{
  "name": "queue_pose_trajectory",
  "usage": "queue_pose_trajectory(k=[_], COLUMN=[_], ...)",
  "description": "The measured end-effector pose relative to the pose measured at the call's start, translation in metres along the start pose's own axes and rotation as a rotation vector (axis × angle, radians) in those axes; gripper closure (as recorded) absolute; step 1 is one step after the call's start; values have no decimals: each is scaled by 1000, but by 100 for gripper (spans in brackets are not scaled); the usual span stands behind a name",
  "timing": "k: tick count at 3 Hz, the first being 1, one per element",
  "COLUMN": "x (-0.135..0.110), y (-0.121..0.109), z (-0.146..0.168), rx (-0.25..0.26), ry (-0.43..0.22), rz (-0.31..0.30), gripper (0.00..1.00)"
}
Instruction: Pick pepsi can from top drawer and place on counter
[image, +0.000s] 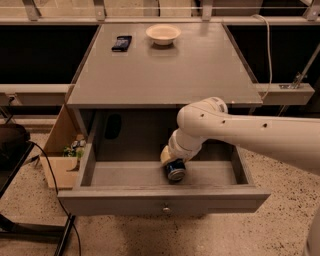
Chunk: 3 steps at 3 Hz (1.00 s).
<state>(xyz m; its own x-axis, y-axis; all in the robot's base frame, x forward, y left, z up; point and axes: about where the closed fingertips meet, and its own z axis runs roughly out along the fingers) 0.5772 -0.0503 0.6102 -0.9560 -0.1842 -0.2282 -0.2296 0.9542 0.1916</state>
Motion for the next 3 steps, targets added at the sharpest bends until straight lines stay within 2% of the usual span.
queue_pose_trajectory(k=[1,3], x=[0,5], y=[0,12], z=[0,-30], rx=[0,30], ry=[0,-14], rz=[0,-40], gripper=[100,100])
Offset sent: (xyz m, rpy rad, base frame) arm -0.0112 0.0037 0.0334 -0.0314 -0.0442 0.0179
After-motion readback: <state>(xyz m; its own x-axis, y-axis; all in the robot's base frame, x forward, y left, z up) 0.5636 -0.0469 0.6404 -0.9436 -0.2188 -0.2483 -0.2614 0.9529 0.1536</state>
